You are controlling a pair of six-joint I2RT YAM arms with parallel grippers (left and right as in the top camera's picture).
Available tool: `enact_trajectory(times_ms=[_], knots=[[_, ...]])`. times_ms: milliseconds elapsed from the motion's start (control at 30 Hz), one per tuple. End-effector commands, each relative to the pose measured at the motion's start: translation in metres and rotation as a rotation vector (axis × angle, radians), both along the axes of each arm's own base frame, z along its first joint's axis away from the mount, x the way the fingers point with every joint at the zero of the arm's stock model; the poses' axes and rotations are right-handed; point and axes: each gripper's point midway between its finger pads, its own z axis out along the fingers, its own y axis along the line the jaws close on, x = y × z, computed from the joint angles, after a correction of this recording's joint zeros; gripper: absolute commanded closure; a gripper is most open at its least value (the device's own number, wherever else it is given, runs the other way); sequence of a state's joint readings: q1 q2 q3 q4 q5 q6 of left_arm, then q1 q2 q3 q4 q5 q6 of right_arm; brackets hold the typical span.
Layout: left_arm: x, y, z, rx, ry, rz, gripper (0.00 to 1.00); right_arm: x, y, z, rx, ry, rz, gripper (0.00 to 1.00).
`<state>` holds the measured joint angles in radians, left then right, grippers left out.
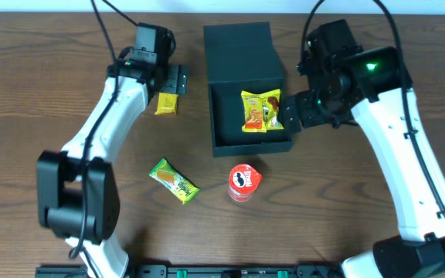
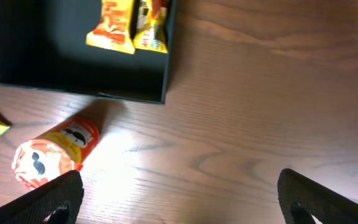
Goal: Pack container
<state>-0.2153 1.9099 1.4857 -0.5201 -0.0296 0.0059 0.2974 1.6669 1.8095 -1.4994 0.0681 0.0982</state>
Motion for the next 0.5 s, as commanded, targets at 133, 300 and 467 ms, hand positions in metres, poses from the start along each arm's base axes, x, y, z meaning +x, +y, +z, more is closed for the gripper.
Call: enact_trajectory(times_ms=[133,300,467], knots=[[0.000,-0.001,-0.044,-0.010,0.097,0.044,0.04,0.016,-0.048,0.005,0.003,-0.051,-0.220,0.01],[-0.003,0.000,-0.056,-0.075,0.129,0.181,0.04,0.038,-0.128,0.005,-0.157,-0.168,-0.474,0.01],[-0.005,-0.004,-0.058,-0.112,0.145,0.210,0.07,0.049,-0.149,-0.033,-0.092,-0.149,-0.501,0.01]])
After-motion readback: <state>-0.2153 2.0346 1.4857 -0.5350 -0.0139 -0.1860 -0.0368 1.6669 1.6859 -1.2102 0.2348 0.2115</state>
